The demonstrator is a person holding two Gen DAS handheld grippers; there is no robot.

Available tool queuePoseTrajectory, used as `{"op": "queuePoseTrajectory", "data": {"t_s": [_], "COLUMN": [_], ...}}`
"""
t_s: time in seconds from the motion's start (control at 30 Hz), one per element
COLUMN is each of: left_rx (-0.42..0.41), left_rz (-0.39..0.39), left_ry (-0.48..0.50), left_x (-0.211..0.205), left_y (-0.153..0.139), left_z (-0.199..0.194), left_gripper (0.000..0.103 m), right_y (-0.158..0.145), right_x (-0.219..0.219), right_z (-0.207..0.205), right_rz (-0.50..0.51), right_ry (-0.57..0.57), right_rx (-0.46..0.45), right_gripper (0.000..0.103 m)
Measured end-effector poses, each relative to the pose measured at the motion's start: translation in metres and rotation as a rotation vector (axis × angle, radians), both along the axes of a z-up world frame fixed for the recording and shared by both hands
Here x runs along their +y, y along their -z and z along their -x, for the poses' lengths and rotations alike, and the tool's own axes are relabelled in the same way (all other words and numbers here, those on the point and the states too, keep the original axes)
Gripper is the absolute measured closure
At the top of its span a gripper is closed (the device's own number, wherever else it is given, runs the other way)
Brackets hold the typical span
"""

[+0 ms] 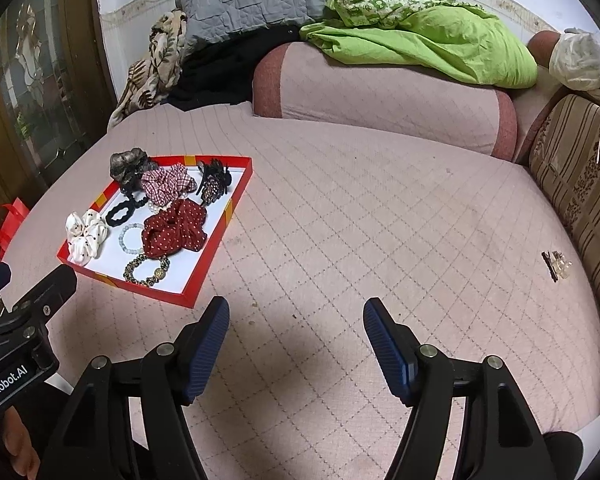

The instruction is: Organize jewelry

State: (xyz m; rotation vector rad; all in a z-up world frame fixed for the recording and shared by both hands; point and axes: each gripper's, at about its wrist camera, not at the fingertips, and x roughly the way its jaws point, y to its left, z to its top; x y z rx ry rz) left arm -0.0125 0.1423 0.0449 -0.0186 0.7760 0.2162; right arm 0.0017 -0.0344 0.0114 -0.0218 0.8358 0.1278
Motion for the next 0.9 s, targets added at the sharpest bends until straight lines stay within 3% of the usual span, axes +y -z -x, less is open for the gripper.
{"op": "queuePoseTrajectory", "data": {"t_s": [0.9], "left_rx": [0.083], "left_rz": [0.064], "left_ry": [-0.005], "left_x": [0.015], "left_y": [0.030], "left_z": [-0.011], "left_gripper": [0.000], "right_y": [0.017], "right_x": [0.018], "right_z": [-0.004], "right_rz": [0.047], "right_ry": [-0.024], "right_rx": [0.032], "right_gripper": [0.028]}}
